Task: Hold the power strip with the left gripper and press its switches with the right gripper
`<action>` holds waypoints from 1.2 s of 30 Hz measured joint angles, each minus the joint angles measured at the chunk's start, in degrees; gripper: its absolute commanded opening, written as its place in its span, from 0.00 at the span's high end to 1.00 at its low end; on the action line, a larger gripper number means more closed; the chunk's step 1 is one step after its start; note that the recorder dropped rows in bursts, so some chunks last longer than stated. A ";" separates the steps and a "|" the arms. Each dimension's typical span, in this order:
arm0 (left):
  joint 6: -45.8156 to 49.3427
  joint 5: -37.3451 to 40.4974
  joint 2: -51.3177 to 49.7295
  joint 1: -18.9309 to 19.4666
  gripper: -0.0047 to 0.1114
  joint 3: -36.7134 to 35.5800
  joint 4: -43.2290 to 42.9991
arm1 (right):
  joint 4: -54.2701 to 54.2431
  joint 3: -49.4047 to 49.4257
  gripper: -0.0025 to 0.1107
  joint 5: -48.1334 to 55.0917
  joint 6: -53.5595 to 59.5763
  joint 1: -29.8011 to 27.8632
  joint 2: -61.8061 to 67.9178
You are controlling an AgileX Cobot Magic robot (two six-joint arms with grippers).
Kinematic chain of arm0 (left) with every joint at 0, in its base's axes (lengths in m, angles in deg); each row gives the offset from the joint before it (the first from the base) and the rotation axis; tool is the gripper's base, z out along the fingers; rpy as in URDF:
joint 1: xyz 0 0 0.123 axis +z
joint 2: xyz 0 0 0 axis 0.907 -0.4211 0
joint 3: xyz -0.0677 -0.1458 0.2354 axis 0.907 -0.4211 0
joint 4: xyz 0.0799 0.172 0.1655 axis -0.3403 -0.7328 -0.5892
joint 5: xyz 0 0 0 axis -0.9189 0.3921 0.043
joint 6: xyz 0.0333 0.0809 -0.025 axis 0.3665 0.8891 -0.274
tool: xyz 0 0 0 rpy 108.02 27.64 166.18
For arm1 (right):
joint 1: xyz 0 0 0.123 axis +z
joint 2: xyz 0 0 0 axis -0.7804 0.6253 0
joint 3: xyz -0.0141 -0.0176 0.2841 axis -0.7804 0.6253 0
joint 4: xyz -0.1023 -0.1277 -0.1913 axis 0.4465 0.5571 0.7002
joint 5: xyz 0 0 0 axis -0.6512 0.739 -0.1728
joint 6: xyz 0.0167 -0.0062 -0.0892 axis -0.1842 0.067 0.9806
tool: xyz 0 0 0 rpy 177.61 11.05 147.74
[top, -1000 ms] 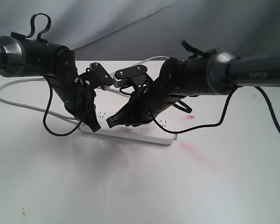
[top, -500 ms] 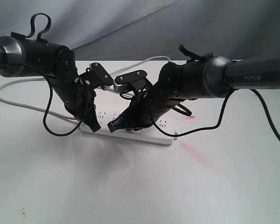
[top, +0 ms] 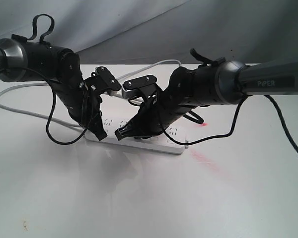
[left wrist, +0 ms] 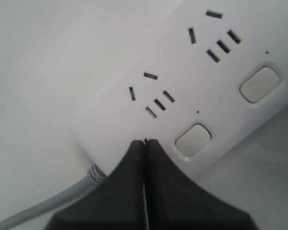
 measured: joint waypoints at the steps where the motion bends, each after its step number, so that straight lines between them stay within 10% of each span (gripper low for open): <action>1: 0.00 0.00 0.00 0.00 0.96 0.00 0.00 | 0.00 -0.11 0.98 0.00 0.00 0.00 0.26; 36: -0.13 0.00 0.00 0.00 0.96 0.00 0.12 | 18.05 -1.44 0.98 0.95 -19.22 1.83 1.30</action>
